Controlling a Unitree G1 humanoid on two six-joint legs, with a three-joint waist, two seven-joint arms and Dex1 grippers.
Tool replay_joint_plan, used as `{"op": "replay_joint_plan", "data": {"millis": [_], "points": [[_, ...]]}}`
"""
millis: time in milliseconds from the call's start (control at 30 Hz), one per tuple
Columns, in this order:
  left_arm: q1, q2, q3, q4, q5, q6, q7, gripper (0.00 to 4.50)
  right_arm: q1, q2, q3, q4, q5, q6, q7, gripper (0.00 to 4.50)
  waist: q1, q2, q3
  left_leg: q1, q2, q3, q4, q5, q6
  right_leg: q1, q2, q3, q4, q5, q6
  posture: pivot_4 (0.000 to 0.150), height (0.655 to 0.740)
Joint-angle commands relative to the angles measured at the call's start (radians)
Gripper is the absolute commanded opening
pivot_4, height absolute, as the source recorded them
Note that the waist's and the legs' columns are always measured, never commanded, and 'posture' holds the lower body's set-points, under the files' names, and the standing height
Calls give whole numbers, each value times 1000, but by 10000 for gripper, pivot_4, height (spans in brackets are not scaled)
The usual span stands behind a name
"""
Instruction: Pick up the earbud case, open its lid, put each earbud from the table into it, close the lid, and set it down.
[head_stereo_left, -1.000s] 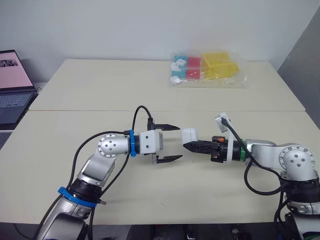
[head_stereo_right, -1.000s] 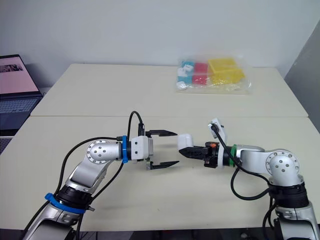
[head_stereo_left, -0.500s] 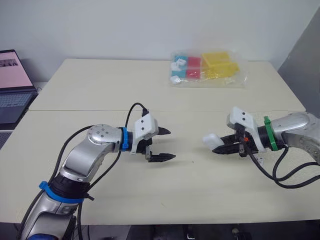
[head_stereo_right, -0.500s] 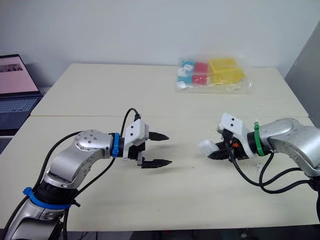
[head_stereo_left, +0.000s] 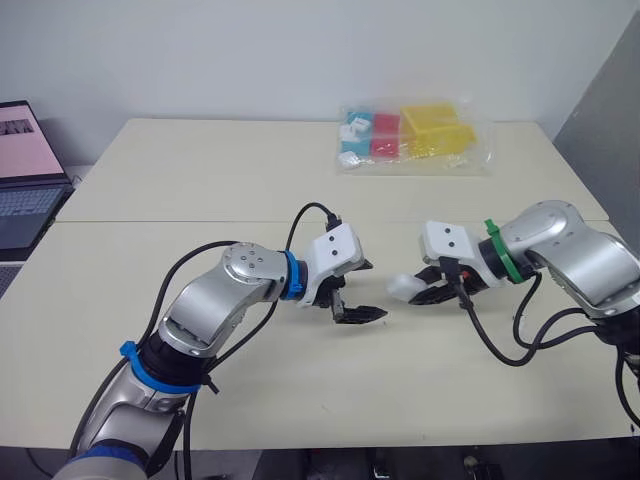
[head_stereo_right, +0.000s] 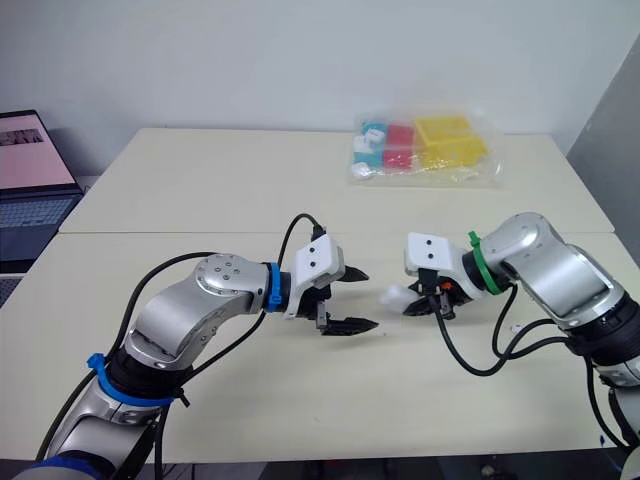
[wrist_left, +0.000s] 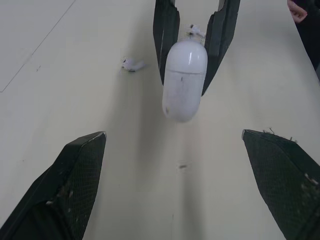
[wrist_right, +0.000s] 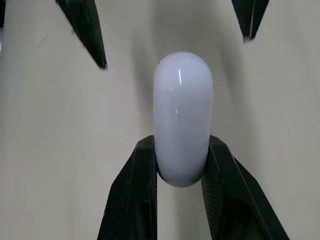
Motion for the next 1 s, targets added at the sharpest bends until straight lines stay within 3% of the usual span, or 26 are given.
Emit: {"op": "replay_joint_plan", "data": {"millis": [33, 600, 733, 1000], "points": [[-31, -22, 4, -21, -21, 27, 10, 45000, -20, 10, -19, -17, -24, -5, 20, 7789, 2, 0, 0, 0, 0, 0, 1, 0, 0, 0, 0, 0, 0, 0, 0, 1500, 7400], [-60, -54, -22, 7, -6, 33, 16, 45000, -11, 49, -35, -28, -97, -25, 36, 7789, 1, 0, 0, 1, -1, 0, 7, 0, 0, 0, -1, 1, 9, 0, 1, 1500, 7400], [-57, -52, -29, 16, 8, 5, 15, 36719, -9, 51, -39, -32, -93, -20, 35, 7789, 1, 0, 0, 2, -1, 0, 7, 0, 0, 0, -1, 1, 10, 0, 1, 1500, 7400], [-46, -62, -41, 44, 33, -41, 22, 11586, -8, 53, -40, -31, -93, -24, 35, 7789, 1, 0, 0, 2, -1, 0, 7, 0, 0, 0, -1, 1, 11, 0, 0, 1500, 7400]]}}
